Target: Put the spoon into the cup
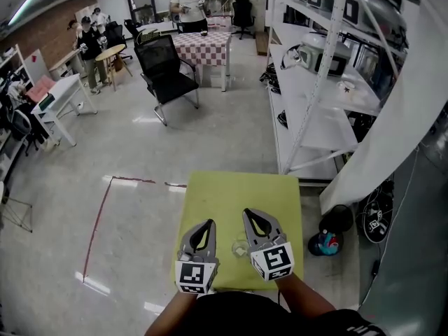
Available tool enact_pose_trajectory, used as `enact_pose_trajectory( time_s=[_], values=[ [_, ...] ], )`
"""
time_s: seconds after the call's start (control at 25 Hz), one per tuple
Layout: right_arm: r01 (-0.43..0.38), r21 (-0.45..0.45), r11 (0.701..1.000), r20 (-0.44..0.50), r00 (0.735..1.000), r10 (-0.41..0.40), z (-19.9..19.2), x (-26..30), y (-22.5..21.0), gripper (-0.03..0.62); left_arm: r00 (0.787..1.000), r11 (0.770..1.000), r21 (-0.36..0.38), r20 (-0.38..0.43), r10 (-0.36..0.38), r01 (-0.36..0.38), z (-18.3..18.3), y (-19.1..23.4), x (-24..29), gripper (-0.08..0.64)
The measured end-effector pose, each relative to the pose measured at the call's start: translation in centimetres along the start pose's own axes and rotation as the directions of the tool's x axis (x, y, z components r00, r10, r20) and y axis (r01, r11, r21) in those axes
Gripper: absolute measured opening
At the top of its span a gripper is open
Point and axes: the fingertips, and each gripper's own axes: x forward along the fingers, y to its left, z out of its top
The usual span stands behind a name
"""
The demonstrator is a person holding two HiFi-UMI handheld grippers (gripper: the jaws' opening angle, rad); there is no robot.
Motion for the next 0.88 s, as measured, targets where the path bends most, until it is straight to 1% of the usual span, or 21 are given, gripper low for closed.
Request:
enact_pose_trajectory(
  time_s=[0.36, 0.68, 0.88],
  values=[
    [-0.02, -0.007, 1.0, 0.01, 1.0, 0.02, 0.75, 0.59, 0.36, 0.006, 1.0, 1.0, 0.009, 0.005, 0.006, -0.006, 0.59, 0.36, -0.01, 0.006],
    [-0.015, -0.004, 1.0, 0.004, 1.0, 0.015, 0.02, 0.31, 0.05, 0.006, 1.0, 1.0, 0.003, 0.004, 0.016, -0.016, -0.03, 0.21, -0.22, 0.006],
    [-0.01, 0.002, 1.0, -0.004, 1.0, 0.01, 0.18, 0.34, -0.35, 0.005, 1.0, 1.0, -0.001, -0.001, 0.019, -0.019, 0.26, 0.19, -0.11, 0.007]
  ],
)
